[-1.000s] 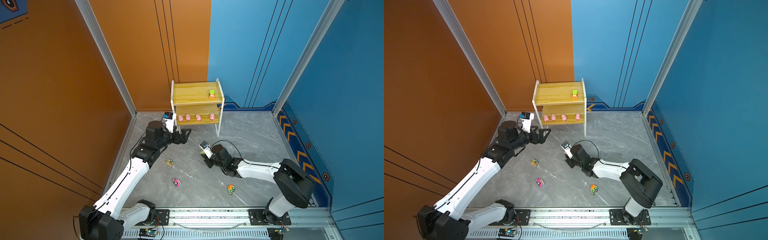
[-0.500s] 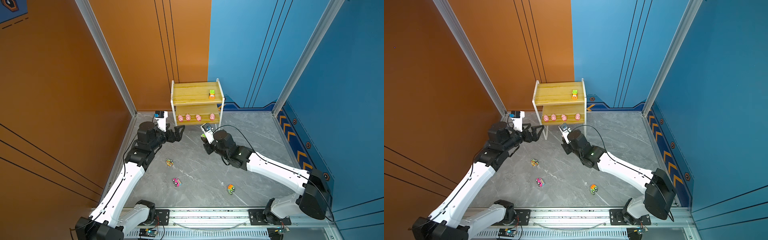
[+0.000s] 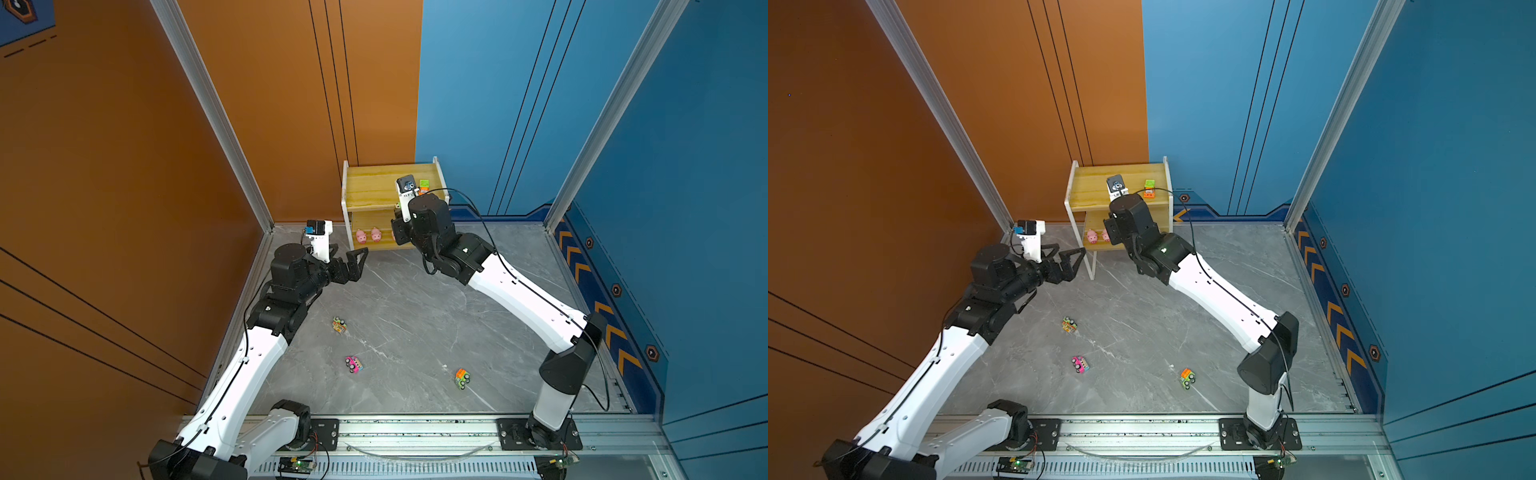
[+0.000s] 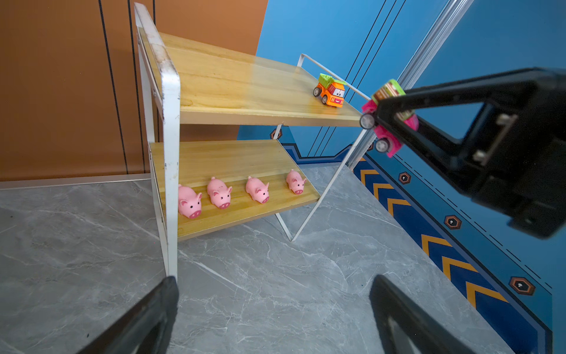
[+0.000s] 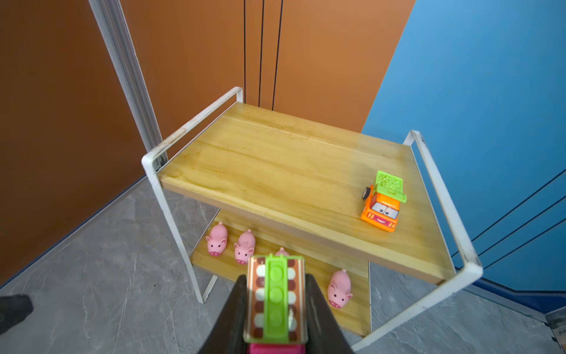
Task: Place and organize the plastic toys onto the shelf
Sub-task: 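Lift the pink-green truck with the right gripper and carry it to the top shelf tier, then lower the pink-green truck onto the top tier and open the right gripper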
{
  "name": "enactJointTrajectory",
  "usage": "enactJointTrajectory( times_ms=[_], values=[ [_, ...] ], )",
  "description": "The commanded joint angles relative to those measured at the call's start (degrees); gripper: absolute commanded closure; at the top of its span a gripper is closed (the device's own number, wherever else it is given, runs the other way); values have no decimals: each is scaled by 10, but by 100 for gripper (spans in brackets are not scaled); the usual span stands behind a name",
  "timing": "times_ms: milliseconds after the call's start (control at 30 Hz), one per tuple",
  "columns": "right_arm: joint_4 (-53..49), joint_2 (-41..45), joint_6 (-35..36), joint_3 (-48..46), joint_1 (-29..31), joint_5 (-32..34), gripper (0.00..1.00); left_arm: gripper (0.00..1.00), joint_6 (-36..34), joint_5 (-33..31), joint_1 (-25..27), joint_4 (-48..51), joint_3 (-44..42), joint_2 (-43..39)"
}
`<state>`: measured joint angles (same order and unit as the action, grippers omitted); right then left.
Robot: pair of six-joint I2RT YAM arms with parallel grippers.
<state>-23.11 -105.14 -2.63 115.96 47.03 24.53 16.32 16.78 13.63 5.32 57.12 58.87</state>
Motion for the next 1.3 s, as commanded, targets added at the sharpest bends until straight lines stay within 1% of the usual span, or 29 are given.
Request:
enactJointTrajectory(
  times_ms=[0,100,167,433,500,867,900,1267],
  values=[
    [-59,-40,-12,79,-15,17,73,2,0,6,6,-10,-7,-3],
    [-79,-78,-13,146,-26,21,73,2,5,7,10,-10,-6,1],
    [-82,-94,-13,170,-33,21,73,2,8,11,10,-10,-5,5],
    [-74,-133,-20,223,-58,14,72,2,11,13,15,-10,-5,12],
    [-72,-155,-24,235,-61,11,72,2,11,13,17,-11,-5,15],
    [-32,-190,-40,243,-64,9,71,2,12,13,18,-11,-5,20],
    [-29,-192,-40,244,-81,10,71,2,12,14,17,-11,-5,20],
    [-6,-216,-42,257,-86,15,70,2,13,15,15,-11,-5,20]
  ],
)
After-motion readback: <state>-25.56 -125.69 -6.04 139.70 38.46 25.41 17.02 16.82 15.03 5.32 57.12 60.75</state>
